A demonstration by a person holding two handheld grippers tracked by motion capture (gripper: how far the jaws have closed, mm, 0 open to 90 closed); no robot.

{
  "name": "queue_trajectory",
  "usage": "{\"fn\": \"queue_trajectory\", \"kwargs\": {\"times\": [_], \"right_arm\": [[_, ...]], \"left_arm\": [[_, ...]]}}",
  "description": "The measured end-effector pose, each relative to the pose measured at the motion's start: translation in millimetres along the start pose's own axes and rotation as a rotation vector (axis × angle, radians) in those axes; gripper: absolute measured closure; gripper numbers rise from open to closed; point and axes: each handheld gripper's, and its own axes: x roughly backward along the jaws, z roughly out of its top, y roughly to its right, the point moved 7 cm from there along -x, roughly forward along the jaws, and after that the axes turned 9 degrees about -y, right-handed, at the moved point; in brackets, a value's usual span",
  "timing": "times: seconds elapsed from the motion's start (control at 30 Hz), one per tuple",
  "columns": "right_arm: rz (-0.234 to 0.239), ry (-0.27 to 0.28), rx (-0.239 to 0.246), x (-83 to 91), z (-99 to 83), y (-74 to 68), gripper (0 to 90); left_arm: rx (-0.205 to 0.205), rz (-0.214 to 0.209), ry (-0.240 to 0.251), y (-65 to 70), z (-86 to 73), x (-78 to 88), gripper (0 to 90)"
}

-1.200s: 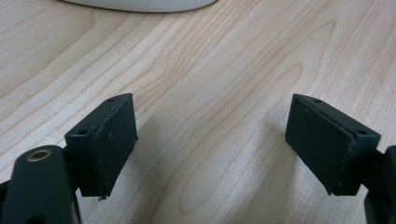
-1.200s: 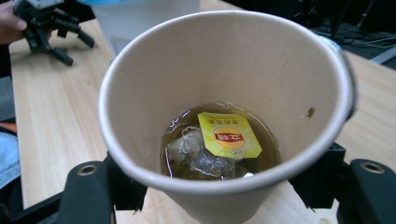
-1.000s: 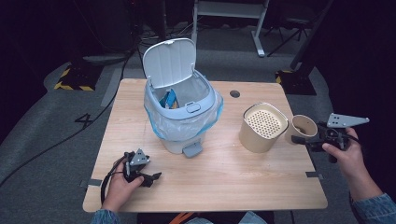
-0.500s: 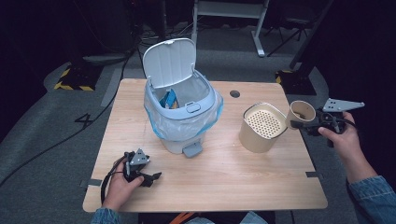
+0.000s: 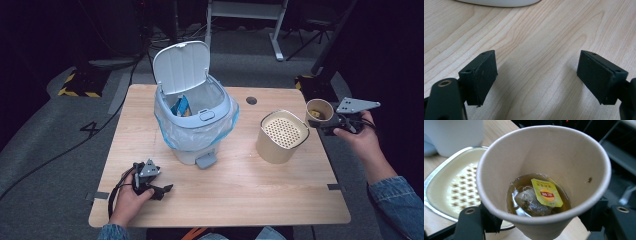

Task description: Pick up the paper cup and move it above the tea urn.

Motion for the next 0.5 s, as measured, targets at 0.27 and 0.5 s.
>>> {"fn": "queue_trajectory", "kwargs": {"times": [0.27, 0.5], "right_arm": [[-0.102, -0.070, 0.160, -13.4, 4.9, 0.1, 32.5], [-0.175, -0.124, 0.296, -18.9, 10.7, -3.6, 32.5]], "left_arm": [[0.000, 0.000, 0.000, 0.0, 0.0, 0.0, 16.8], [0.000, 0.000, 0.000, 0.0, 0.0, 0.0, 16.8]]}}
